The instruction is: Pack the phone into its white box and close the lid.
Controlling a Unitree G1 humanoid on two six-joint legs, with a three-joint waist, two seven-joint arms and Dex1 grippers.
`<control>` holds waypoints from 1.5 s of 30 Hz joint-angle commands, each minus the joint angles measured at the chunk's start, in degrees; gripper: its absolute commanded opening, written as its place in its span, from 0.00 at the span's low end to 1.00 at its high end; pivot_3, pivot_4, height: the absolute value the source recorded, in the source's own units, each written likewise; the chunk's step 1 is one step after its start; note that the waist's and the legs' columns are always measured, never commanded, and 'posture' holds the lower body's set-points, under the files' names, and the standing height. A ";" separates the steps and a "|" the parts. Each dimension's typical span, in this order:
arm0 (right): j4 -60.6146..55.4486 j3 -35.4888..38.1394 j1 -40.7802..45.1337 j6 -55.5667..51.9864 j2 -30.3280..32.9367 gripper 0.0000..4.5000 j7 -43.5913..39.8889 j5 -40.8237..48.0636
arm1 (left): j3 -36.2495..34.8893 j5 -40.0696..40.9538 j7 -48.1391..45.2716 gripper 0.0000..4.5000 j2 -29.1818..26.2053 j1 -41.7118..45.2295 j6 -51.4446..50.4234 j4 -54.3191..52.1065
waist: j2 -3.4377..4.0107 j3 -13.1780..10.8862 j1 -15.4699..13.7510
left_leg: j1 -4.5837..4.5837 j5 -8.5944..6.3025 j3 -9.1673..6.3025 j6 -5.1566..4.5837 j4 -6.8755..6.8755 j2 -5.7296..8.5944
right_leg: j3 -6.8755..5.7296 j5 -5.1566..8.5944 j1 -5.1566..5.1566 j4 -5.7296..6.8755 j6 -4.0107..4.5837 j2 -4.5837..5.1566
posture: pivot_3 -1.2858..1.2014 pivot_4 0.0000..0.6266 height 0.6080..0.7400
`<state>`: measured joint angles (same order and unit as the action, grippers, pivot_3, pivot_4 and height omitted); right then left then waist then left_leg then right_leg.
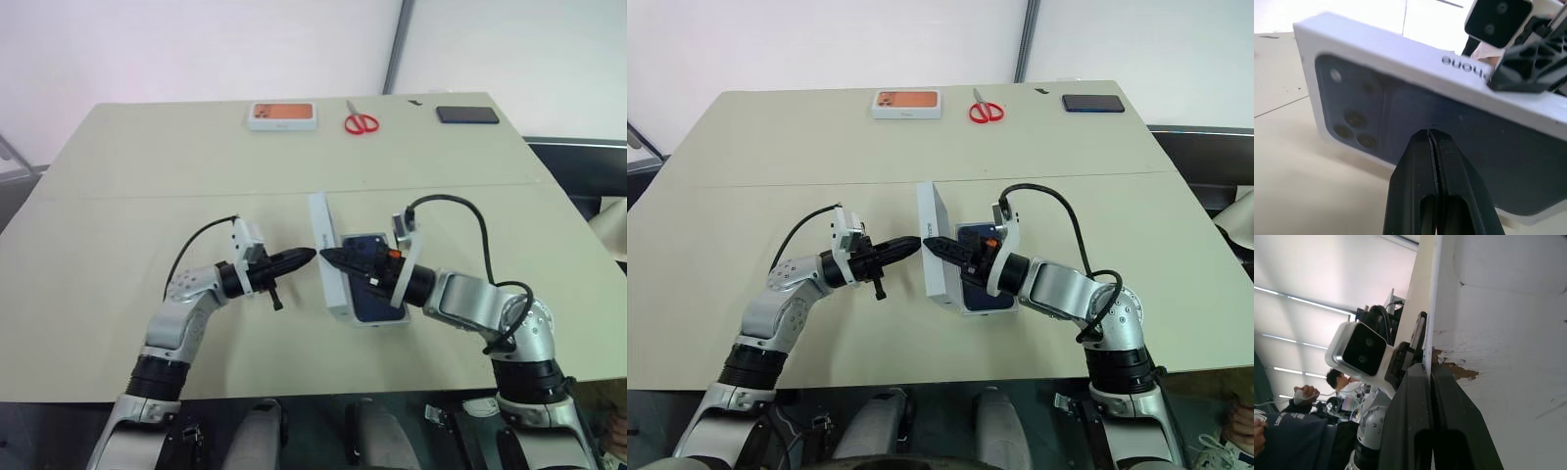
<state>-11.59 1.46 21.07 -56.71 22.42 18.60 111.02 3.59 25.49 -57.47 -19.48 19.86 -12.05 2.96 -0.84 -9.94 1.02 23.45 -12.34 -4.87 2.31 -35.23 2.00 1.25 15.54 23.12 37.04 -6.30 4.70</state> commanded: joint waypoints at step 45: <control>1.16 0.30 -3.01 18.18 26.35 0.65 -53.50 -62.58 | 6.41 -6.12 -0.92 0.00 10.94 8.50 5.51 13.73 | -0.07 -0.07 -0.41 | 0.06 -0.03 0.10 -0.04 -0.08 0.14 | -0.08 0.01 -0.02 -0.07 -0.04 -0.03 | 0.52 0.24 1.00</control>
<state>-8.83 2.07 18.11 -41.53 48.61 -32.83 52.03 10.14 19.38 -58.36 -8.81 27.20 -7.90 17.44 -0.91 -10.02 0.61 23.50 -12.36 -4.78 2.27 -35.31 2.15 1.17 15.55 23.10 36.96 -6.34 4.67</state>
